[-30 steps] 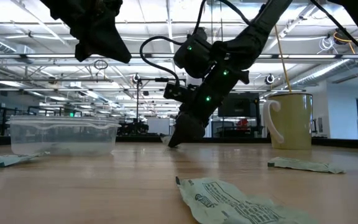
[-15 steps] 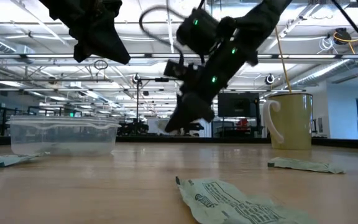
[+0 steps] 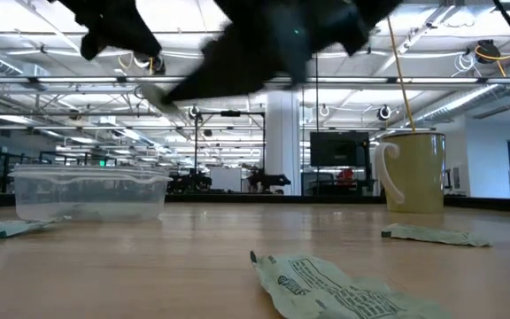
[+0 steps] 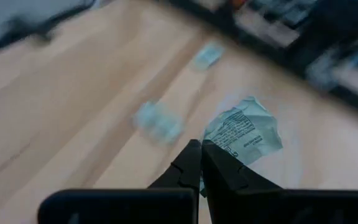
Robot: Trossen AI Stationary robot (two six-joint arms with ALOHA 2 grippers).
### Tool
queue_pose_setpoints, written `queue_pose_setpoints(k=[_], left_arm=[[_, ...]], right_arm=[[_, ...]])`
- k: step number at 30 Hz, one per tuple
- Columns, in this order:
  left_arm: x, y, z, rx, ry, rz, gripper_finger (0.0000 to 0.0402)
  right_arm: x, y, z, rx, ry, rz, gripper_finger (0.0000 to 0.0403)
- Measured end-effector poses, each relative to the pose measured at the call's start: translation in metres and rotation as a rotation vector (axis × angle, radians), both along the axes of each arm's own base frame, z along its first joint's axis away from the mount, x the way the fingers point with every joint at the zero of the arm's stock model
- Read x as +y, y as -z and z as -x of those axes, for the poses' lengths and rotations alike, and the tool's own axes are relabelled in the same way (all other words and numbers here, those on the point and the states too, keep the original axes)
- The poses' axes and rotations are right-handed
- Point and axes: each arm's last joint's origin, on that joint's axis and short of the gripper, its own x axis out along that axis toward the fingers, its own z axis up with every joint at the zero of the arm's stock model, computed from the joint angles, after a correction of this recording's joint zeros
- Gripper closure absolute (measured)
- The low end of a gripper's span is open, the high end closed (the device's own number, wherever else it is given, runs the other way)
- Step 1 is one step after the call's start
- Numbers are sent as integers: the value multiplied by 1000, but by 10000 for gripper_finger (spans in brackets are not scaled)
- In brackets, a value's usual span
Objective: Pick and place Stevia / Truvia into bins
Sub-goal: Put the stevia packet into the transparent bin
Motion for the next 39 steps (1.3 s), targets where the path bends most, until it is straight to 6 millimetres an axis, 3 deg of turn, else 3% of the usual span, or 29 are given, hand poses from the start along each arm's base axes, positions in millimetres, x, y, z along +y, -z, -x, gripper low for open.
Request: queue_pose_setpoints(k=[6,10,13,15,18,25,35,39], left_arm=[[9,-26,32,-145,-21,-12,355],[11,-33,44,-177,-7,-20,355],[11,-34,46,-181,0,-31,355],[11,-34,45,-181,8,-29,355],[10,-32,43,-159,38,-21,355],[8,-27,39,-117,58,-21,355],[8,-22,39,-73,67,-11,355],[5,-13,43,16,139,129,355]], right_arm=[[-19,-17,-42,15,34,-29,403],[-33,-9,-64,88,44,-79,403],[-32,9,-77,103,39,-63,403],[-32,27,-78,147,53,-21,403],[-35,35,-80,149,116,45,403],[-52,31,-82,147,168,-2,377],[-44,33,-79,191,109,-64,310],[-42,15,-73,184,90,-45,299]])
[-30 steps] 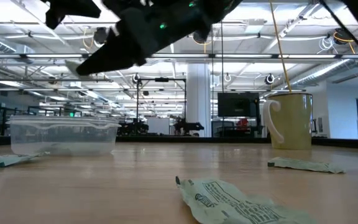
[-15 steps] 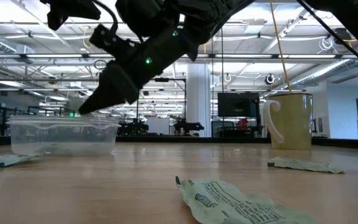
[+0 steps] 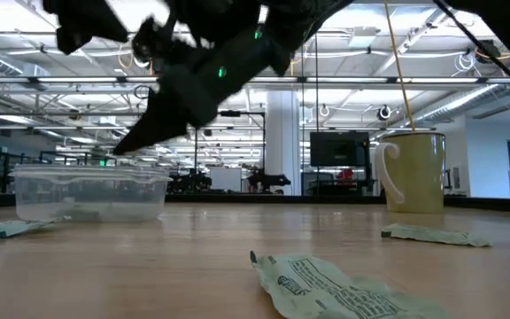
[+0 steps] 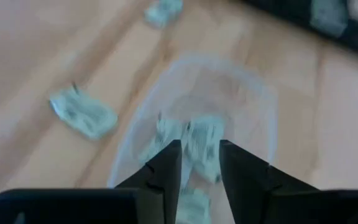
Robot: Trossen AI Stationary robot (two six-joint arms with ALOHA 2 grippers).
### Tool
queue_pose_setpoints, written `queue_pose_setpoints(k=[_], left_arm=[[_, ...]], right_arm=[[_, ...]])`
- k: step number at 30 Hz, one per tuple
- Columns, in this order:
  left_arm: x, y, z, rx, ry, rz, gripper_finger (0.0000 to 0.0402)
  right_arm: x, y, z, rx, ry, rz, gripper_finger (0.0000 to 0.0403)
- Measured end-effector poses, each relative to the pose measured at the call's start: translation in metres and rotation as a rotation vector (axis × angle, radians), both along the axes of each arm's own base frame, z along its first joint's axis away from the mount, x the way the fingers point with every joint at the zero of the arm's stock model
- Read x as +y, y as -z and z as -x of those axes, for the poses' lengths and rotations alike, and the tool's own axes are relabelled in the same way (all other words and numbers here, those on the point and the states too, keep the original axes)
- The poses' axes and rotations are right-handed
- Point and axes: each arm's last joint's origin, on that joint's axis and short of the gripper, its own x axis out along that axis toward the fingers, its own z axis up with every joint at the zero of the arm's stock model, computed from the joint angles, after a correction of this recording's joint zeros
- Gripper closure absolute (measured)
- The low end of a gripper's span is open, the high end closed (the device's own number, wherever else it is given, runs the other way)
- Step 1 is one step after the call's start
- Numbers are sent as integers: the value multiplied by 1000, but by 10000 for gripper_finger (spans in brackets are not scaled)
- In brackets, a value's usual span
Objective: Pick and place Stevia / Truvia into bins
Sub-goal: Put the stevia packet into the transparent bin
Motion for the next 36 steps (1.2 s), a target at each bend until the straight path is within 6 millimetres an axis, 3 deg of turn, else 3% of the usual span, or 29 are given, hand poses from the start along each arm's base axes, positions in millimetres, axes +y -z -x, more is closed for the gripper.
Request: queue_pose_setpoints(k=[3,10,15,19,26,36], left_arm=[[-4,11,7,145,102,130,355],[-17,28,25,433,111,345,355],[-37,41,28,629,94,439,355],[-59,62,23,791,48,494,355],[-87,95,15,991,-51,448,355],[-99,119,5,1125,-157,450,354]], right_arm=[[0,-24,11,29,2,-3,299],[-4,-79,53,181,29,-21,313],[-7,-97,92,231,60,-46,320],[-10,-93,127,209,67,-52,320],[-15,-67,187,75,107,-116,319],[-20,-43,243,-284,103,-203,316]])
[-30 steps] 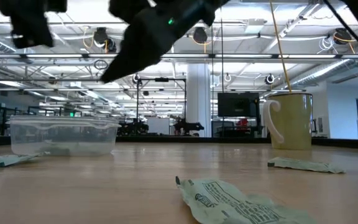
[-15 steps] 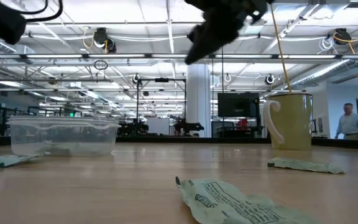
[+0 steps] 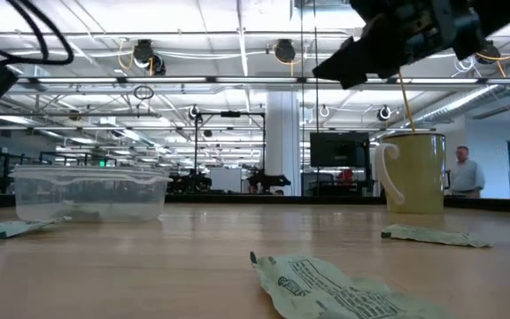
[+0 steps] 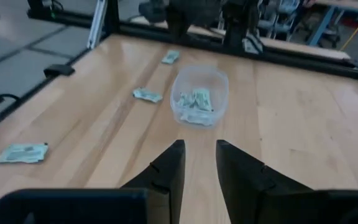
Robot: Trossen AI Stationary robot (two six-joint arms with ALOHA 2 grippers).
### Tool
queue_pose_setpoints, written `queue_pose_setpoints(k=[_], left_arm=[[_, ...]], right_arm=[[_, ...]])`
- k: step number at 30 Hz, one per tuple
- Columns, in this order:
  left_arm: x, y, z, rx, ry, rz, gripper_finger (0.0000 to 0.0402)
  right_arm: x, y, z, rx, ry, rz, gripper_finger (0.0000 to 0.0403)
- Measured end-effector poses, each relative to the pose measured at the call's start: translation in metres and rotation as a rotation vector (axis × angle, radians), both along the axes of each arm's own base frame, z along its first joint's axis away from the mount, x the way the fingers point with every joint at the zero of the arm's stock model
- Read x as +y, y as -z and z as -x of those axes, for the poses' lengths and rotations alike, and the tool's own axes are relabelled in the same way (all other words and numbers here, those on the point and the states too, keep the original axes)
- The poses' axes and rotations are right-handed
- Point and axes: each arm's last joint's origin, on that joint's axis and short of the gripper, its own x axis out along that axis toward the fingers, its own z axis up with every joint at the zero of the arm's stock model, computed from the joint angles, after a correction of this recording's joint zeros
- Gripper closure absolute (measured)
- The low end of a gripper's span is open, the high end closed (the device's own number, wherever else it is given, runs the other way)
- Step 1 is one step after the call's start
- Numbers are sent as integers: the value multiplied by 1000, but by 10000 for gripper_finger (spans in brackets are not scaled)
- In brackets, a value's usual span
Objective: Pick and place Stevia / Truvia into bins
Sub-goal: Put the stevia packet into the transparent bin
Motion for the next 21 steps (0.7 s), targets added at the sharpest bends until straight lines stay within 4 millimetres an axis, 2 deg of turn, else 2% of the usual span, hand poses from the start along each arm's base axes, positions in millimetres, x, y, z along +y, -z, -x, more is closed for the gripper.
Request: queue_pose_setpoints(k=[4,9,14,21], left_arm=[[-3,5,0,67,-14,24,341],[-4,10,-2,74,5,-2,273],[-4,12,-1,70,12,-40,218],[-1,32,13,93,25,-55,204]], right_arm=[[-1,1,13,-50,-2,11,316],[-2,-11,18,-116,-2,6,316],[-2,-12,19,-115,1,-12,316],[-1,-13,19,-116,15,-66,316]])
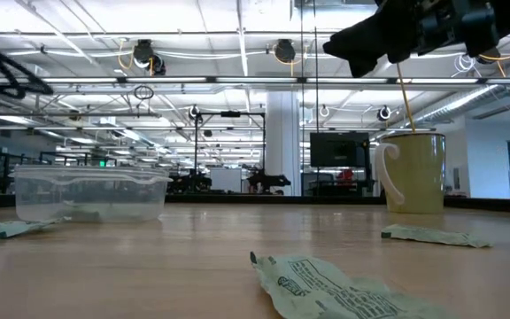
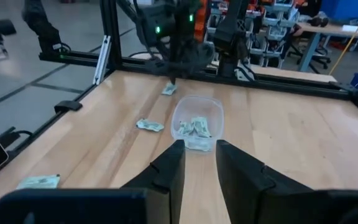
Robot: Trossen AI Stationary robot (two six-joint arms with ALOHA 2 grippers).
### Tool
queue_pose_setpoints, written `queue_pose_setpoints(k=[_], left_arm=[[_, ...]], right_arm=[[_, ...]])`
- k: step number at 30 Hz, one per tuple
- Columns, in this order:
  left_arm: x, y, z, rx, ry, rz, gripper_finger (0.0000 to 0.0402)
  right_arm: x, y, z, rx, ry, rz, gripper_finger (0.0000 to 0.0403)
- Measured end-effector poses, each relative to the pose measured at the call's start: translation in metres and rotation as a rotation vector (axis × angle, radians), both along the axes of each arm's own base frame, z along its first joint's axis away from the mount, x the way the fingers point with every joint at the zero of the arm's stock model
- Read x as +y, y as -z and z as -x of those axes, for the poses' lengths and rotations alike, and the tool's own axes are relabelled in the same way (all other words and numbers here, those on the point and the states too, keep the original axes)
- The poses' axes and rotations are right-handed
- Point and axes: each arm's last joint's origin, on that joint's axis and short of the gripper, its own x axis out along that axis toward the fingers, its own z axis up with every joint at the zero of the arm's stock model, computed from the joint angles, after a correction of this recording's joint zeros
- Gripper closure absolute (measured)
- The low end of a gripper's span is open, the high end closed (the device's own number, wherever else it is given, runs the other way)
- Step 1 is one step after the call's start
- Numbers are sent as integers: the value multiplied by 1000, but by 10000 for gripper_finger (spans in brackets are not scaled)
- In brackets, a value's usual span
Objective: Pick and place Stevia / Truvia into bins
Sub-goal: Put the stevia packet into the transparent bin
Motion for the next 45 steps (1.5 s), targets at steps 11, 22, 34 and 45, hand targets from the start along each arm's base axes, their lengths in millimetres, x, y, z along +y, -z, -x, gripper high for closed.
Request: queue_pose_setpoints(k=[11,22,34,45], left_arm=[[1,21,6,-26,45,115,245],[4,11,-12,-86,121,170,392],[13,-67,-76,-511,344,-142,398],[63,-60,-91,-440,467,-152,399]], right_arm=[[0,-1,0,-13,-1,1,316],[0,-3,-1,-30,-3,8,316],[0,-3,-1,-33,-7,30,316],[0,-2,-1,-33,-7,30,316]])
